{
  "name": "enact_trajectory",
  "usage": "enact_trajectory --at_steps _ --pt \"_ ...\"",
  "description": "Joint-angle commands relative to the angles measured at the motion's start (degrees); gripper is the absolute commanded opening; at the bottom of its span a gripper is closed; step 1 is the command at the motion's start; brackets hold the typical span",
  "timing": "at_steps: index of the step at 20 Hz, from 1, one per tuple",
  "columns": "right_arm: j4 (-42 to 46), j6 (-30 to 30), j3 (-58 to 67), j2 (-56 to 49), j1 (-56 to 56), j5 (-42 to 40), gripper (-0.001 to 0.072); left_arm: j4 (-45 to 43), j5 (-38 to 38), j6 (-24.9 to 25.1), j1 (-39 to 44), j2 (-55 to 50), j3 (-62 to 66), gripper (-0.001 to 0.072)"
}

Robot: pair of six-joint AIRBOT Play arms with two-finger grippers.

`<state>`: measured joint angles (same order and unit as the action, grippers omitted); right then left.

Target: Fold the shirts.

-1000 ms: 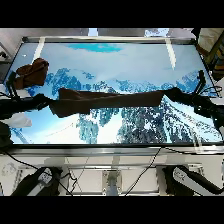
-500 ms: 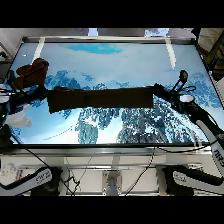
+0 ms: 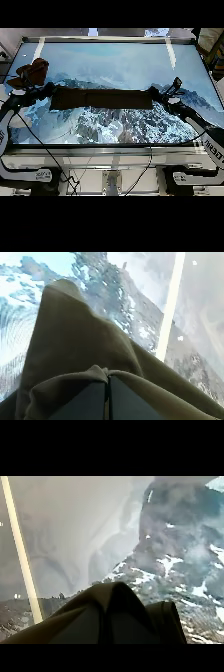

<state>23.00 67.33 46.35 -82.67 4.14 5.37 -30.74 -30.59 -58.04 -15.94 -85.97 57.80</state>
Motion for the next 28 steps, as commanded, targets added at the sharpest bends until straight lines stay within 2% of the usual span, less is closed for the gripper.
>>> enact_trajectory --at_steps 1,3,5,14,15,16,17,18,22,23,24,25,28 --pt "0.02 2.38 0.46 -1.70 0.13 -0.09 0.0025 -4.11 0.90 -6.47 0.24 -1.79 0.83 0.0007" --pt "-0.20 4.52 0.72 -3.08 0.13 0.74 0.0025 -7.15 0.31 -10.67 0.26 -2.23 0.83 0.0008" --pt "-0.15 6.23 0.70 -3.80 0.13 0.83 0.0026 -6.97 -0.44 -10.91 0.26 -2.25 0.83 0.0010" --pt "-3.78 6.43 0.74 -3.82 0.13 1.81 0.0029 -6.58 -0.72 -10.95 0.26 -2.25 0.83 0.0014" --pt "-3.76 6.40 0.74 -3.82 0.13 1.92 0.0061 -6.58 -0.72 -10.88 0.26 -2.25 0.83 0.0038" --pt "-3.76 6.40 0.74 -3.82 0.13 2.03 0.0131 -6.58 -0.72 -10.71 0.26 -2.25 0.83 0.0165" --pt "-3.78 6.40 0.74 -3.82 0.13 2.05 0.0195 -6.56 -0.72 -10.71 0.26 -2.25 0.83 0.0323" --pt "-3.76 6.40 0.74 -3.82 0.13 2.10 0.0211 -6.58 -0.70 -10.69 0.26 -2.23 0.83 0.0382" --pt "-3.76 6.36 0.74 -3.80 0.13 3.30 0.0212 -6.56 -0.70 -10.49 0.24 -2.23 0.85 0.0382" --pt "-3.74 6.23 0.76 -3.78 0.11 3.85 0.0242 -6.58 -0.90 -10.49 0.24 -2.23 1.09 0.0382" --pt "-3.23 6.14 1.22 -3.78 0.11 4.90 0.0396 -6.54 -1.36 -10.49 0.24 -2.23 1.75 0.0382" --pt "-2.12 6.08 2.12 -3.78 0.09 5.95 0.0492 -6.56 -2.14 -10.45 0.24 -2.23 2.91 0.0382" --pt "3.98 2.75 7.63 -3.76 -0.07 10.45 0.0506 -6.58 -8.11 -6.36 0.24 -2.21 9.81 0.0381"
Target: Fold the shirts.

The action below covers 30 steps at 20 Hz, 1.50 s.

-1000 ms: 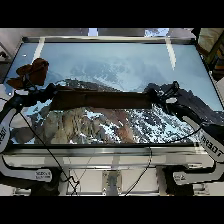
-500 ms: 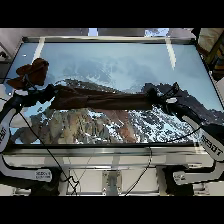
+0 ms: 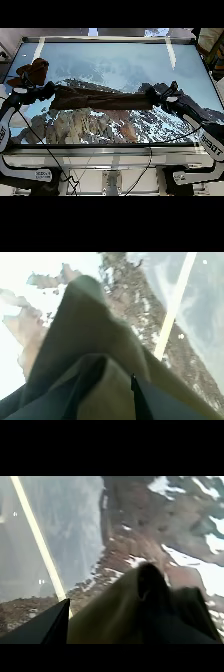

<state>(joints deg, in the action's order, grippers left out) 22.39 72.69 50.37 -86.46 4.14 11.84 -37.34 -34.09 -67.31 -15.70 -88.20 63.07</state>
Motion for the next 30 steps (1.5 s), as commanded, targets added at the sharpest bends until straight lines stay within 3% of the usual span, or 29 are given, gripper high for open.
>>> enact_trajectory --at_steps 1,5,10,14,20,22,25,30 --pt "6.71 -3.82 5.90 0.07 -0.07 5.60 0.0507 0.00 -7.54 4.81 0.00 0.02 7.48 0.0378" --pt "19.10 -3.93 16.48 0.07 -1.66 17.59 0.0506 -0.09 -20.74 9.66 0.20 0.17 21.40 0.0358" --pt "37.38 2.01 27.45 0.07 -9.31 43.01 0.0507 -7.45 -29.38 10.78 2.71 0.70 33.66 0.0357" --pt "41.13 2.10 28.87 -0.02 -17.05 58.80 0.0507 -16.81 -36.09 10.75 6.23 0.70 35.85 0.0337" --pt "40.89 1.88 28.74 -3.78 -22.16 63.54 0.0508 -19.67 -36.41 10.05 9.84 0.55 35.78 0.0337" --pt "36.22 0.42 28.74 -7.37 -21.97 65.29 0.0509 -19.76 -36.48 9.88 10.45 0.39 35.76 0.0338" --pt "28.52 -0.72 28.74 -13.27 -21.55 63.28 0.0520 -19.89 -36.52 9.18 10.86 0.24 35.74 0.0338" --pt "29.88 -0.72 28.76 -18.73 -17.59 58.10 0.0544 -19.98 -37.40 8.41 10.84 0.24 35.74 0.0337"
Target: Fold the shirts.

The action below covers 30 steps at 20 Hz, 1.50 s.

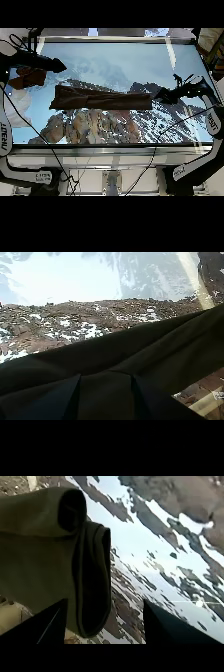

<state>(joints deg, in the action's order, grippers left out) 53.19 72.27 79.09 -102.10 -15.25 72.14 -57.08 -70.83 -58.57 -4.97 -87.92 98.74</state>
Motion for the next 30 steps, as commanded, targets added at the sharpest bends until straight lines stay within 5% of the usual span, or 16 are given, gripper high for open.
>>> enact_trajectory --at_steps 1,8,9,10,11,15,23,27,30 --pt "-1.20 -0.33 0.04 -3.89 2.56 -2.75 0.0544 -0.24 -0.92 -0.33 0.11 -0.04 0.07 0.0338" --pt "-7.54 -3.41 0.04 -8.66 7.13 -4.04 0.0532 -0.39 -1.09 -0.35 0.13 -0.13 0.04 0.0335" --pt "-7.52 -4.83 0.07 -8.63 7.61 -4.33 0.0532 -0.39 -1.11 -0.42 0.15 -0.28 -0.04 0.0263" --pt "-7.76 -5.38 0.07 -8.63 7.85 -4.37 0.0490 -0.48 -1.25 -0.37 0.33 -0.55 -0.13 0.0105" --pt "-7.91 -6.14 0.07 -8.63 7.96 -4.26 0.0369 -0.35 -1.33 -0.35 0.46 -0.98 -0.31 0.0048" --pt "-8.04 -8.04 0.07 -8.48 7.96 -2.03 0.0027 -0.33 -2.40 -2.14 2.91 -4.87 -1.62 0.0017" --pt "-3.52 -9.09 0.09 -0.92 5.38 1.29 0.0026 -0.46 1.60 -5.11 14.67 -13.75 -2.14 0.0014" --pt "-1.09 -8.81 0.09 5.46 -0.17 6.23 0.0026 -1.25 7.15 -13.22 21.57 -17.75 -2.14 0.0014" --pt "-1.07 -8.83 0.11 9.94 -5.35 8.66 0.0026 -1.27 7.26 -14.32 27.74 -20.06 -2.14 0.0014"
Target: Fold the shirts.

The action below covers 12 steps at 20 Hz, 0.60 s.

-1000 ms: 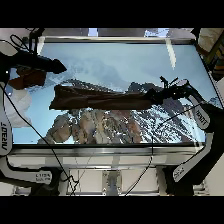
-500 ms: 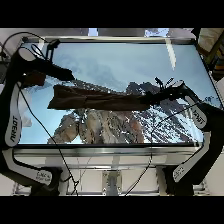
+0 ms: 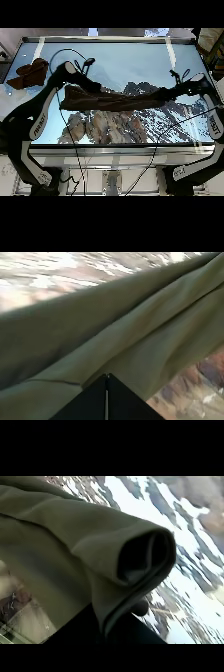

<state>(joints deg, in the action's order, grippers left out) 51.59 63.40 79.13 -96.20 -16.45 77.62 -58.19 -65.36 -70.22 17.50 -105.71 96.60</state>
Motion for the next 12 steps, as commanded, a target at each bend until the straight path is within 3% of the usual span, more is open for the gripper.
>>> enact_trajectory --at_steps 1,8,12 --pt "0.55 0.07 0.24 5.46 -5.99 3.96 0.0026 -0.17 2.54 -2.67 7.63 -2.89 0.00 0.0014" --pt "-0.20 0.26 5.99 11.72 -11.39 13.66 0.0026 -0.11 15.61 -5.57 21.68 -7.76 0.02 0.0014" --pt "-5.14 1.11 7.56 14.29 -11.34 14.47 0.0026 -0.04 20.57 -6.54 24.30 -9.29 0.26 0.0014"
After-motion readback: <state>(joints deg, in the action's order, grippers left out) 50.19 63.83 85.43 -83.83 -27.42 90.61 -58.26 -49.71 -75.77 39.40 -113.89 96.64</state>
